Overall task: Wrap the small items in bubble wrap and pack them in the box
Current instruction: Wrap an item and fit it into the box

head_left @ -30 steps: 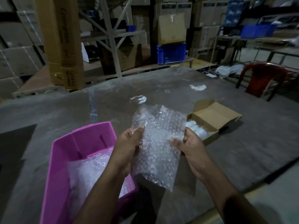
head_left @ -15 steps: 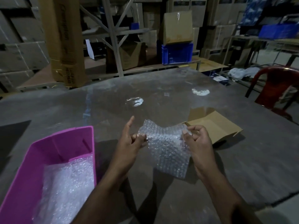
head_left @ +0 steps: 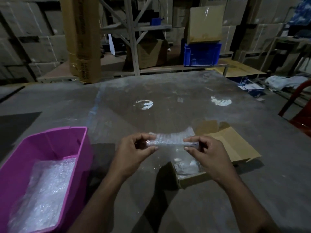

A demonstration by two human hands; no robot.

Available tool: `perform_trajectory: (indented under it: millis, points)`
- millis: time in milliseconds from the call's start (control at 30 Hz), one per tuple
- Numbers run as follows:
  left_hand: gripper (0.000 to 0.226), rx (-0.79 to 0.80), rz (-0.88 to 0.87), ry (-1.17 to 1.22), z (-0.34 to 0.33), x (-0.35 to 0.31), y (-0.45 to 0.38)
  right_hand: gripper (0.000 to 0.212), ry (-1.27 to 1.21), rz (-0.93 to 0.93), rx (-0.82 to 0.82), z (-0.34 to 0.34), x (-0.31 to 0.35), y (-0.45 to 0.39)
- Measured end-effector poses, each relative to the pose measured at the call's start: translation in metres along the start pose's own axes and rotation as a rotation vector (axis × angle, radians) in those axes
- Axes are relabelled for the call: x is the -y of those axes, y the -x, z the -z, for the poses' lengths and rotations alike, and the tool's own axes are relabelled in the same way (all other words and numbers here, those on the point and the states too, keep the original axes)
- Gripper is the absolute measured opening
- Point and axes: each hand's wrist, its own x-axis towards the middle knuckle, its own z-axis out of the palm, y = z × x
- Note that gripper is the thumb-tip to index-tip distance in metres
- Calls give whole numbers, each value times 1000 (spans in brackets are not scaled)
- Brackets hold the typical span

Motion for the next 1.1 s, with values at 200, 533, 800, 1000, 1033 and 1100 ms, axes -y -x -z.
perform_trajectory:
  millis: [200,533,800,1000,1033,1100]
  points:
    - [13,-88,-72,-198,-3,7,-1,12,52,92,18,8,-13,-12]
    - [36,9,197,419,-17,9,3,37,-295,-62,32,-20,-10,-20]
    - [36,-8,262,507,-2,29,-9,31,-536,-195,116,-29,-4,-7]
    - [28,68,272,574,4,26,-9,28,-605,-244,77,-34,3,-1]
    - [31,89,280,575,6,24,-8,28,-594,-242,72,-34,5,0]
    - [34,132,277,524,11,23,-8,27,-573,-239,65,-36,8,3]
